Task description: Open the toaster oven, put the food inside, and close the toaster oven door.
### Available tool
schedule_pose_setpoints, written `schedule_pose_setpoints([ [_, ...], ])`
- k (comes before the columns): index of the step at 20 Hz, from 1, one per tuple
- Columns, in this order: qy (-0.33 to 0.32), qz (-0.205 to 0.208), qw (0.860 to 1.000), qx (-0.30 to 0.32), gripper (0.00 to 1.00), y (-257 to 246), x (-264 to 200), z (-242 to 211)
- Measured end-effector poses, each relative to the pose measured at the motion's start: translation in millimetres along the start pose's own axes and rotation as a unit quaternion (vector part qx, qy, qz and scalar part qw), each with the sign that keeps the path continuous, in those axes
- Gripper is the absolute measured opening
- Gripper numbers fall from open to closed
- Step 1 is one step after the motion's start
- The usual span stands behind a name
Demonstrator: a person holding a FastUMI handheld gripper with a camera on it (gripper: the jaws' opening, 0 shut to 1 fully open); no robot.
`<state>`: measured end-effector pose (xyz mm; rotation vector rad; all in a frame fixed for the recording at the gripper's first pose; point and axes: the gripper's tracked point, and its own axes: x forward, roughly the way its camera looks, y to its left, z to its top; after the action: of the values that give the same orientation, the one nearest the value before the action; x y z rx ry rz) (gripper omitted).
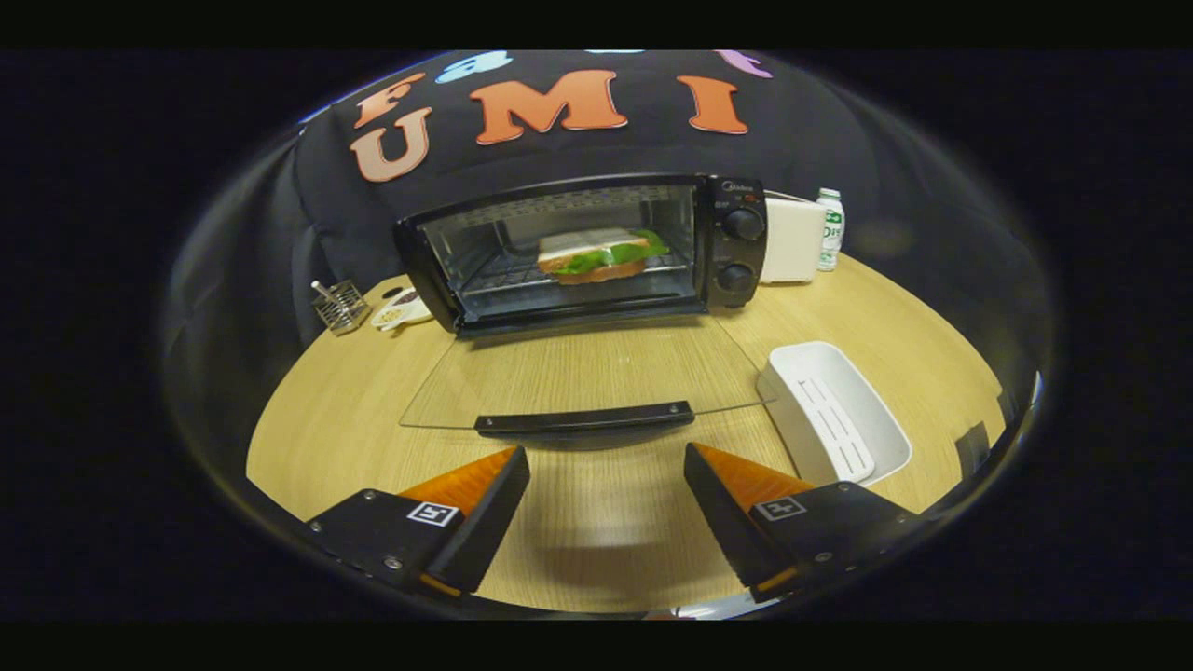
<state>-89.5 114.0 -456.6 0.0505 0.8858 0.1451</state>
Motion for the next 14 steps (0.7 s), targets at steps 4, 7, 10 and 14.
schedule_pose_setpoints([
  [4, 0.033, -0.004, 0.999, -0.028, 0.99, 2.9, 6.4, -14.2],
  [7, 0.056, -0.002, 0.998, -0.035, 0.99, 7.9, 18.1, -20.2],
  [10, 0.062, -0.003, 0.997, -0.045, 0.99, 11.3, 26.2, -20.1],
  [14, 0.059, -0.010, 0.997, -0.055, 1.00, 11.1, 37.6, -12.7],
])
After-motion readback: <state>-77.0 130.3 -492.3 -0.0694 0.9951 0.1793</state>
